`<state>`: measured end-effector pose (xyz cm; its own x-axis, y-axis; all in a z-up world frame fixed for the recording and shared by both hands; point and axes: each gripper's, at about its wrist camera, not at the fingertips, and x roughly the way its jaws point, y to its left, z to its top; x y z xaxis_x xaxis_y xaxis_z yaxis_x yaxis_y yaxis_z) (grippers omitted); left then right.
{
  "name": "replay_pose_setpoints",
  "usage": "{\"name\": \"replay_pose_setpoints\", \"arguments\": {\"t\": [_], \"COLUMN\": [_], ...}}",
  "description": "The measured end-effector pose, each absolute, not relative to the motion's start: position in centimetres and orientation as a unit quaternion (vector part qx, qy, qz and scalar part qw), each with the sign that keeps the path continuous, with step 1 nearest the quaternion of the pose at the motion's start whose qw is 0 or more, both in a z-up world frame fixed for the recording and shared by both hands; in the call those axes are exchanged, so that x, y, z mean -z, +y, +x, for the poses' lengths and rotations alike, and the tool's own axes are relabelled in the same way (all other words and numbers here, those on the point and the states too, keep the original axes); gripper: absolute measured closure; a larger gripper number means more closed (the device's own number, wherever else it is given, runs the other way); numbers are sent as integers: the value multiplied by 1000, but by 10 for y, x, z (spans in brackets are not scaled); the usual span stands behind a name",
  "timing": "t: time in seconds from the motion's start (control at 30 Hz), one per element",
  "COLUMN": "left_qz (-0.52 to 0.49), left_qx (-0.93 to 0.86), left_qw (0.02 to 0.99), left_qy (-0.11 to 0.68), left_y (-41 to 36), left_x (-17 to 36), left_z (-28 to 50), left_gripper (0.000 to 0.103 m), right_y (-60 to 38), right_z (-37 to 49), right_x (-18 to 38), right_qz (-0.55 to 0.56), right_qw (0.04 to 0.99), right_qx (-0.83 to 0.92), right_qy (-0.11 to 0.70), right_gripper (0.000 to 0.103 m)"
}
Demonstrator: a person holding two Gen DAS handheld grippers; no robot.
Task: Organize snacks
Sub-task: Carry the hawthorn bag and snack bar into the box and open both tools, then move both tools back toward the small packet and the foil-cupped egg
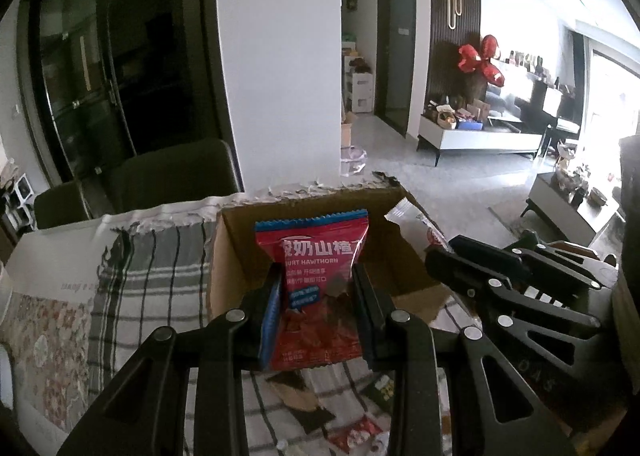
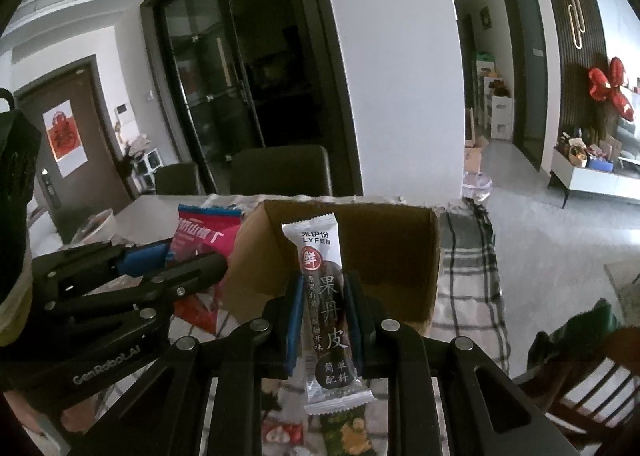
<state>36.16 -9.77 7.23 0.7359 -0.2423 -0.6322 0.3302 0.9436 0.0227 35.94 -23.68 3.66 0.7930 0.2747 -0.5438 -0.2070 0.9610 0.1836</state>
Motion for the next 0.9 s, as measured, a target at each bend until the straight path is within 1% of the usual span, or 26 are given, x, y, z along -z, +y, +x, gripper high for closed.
{"name": "replay_pose_setpoints", "arguments": {"t": [0.33,0.37,0.43,0.5,0.53,0.57,0.63,0.77,0.9], "left_qz": [69,70,72,71,71,71,71,66,82], "left_qx": [154,153,151,151,149,149,147,146,145], "left_qw": [926,926,926,928,928,929,930,932,937], "left_qy": [338,338,338,334,333,331,329,324,308], "left_y": [-104,-104,-103,-101,-101,-101,-98,-92,-90], "left_x": [-58,-57,-55,-56,-57,-58,-58,-61,-65], "left_z": [401,402,404,402,400,398,392,372,344], "left_gripper": [69,68,60,54,51,51,47,46,46], "right_y": [-242,-242,-240,-241,-241,-242,-244,-248,-252], "right_z": [396,399,401,402,400,397,394,380,361], "right_x": [-25,-23,-21,-20,-21,-21,-22,-24,-25], "right_qz": [60,61,62,59,57,55,55,61,63], "right_qw": [944,943,944,945,946,948,948,949,949], "right_qx": [-117,-117,-110,-106,-104,-98,-98,-89,-82], "right_qy": [303,305,305,304,302,299,298,297,299], "right_gripper": [82,81,81,72,64,62,62,62,62]}}
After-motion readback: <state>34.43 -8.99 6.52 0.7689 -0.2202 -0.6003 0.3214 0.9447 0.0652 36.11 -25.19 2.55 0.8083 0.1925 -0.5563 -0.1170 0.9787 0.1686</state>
